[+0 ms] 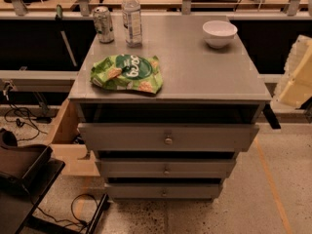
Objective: Pick blue plastic bottle
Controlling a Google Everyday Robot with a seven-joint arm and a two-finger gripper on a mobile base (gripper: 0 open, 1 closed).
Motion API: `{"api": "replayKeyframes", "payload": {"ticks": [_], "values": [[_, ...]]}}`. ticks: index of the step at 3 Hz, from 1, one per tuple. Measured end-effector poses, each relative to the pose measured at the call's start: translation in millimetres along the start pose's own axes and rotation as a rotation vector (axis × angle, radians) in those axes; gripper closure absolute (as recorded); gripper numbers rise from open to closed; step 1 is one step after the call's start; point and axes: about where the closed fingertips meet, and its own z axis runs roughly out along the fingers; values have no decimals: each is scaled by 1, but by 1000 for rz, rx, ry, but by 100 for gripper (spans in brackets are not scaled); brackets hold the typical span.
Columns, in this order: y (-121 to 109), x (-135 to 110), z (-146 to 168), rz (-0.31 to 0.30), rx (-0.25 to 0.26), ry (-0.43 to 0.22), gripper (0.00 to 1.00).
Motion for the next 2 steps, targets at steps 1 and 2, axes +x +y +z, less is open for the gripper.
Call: {"api": "replayKeyframes", "payload": {"ticks": [1,2], "values": [[0,0,0,0,0,0,0],[-7,-9,-5,16,52,-46,0]]}}
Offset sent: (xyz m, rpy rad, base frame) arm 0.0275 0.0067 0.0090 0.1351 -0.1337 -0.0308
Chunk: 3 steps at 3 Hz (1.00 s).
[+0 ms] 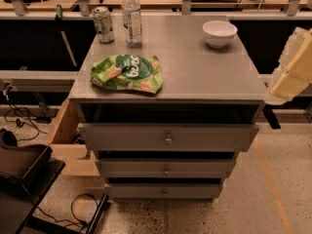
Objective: Pick blue plastic bottle
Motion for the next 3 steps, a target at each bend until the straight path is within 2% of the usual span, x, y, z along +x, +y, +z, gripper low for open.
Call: {"api": "replayKeyframes", "payload": {"ticks": [1,2,3], "values": [[-26,-11,20,103,60,-117,0],[-82,-48,75,228,93,-382,0],[-137,-83,102,280,156,-596,0]]}}
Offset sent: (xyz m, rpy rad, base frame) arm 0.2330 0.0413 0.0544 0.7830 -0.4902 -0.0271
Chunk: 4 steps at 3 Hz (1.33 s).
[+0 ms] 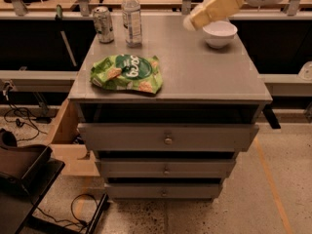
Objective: Pick blue plastic bottle
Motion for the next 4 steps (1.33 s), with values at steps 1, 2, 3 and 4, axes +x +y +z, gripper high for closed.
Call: {"api": "replayKeyframes", "payload": {"ticks": [1,2,3,4], "values": [[-30,-18,45,52,58,-214,0],[-36,-29,58,57,92,-268,0],[-35,-31,60,56,90,-274,0],[-33,-41,95,96,65,-319,0]]}}
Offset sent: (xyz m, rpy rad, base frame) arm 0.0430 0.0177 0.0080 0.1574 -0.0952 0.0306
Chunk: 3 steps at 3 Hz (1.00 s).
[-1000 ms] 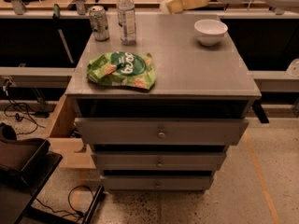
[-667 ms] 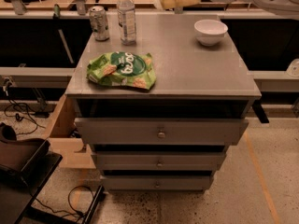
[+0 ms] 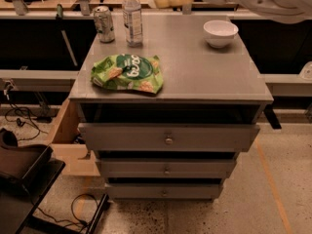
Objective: Pick blue plastic bottle
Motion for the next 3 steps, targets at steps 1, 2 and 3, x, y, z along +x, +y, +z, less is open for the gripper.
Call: {"api": "replayKeyframes", "payload": {"ticks": [1,2,3], "values": [[5,10,59,97,-35,-69,0],[7,18,105,160,-71,-121,0],[6,32,143,197,-100,-134,0]]}}
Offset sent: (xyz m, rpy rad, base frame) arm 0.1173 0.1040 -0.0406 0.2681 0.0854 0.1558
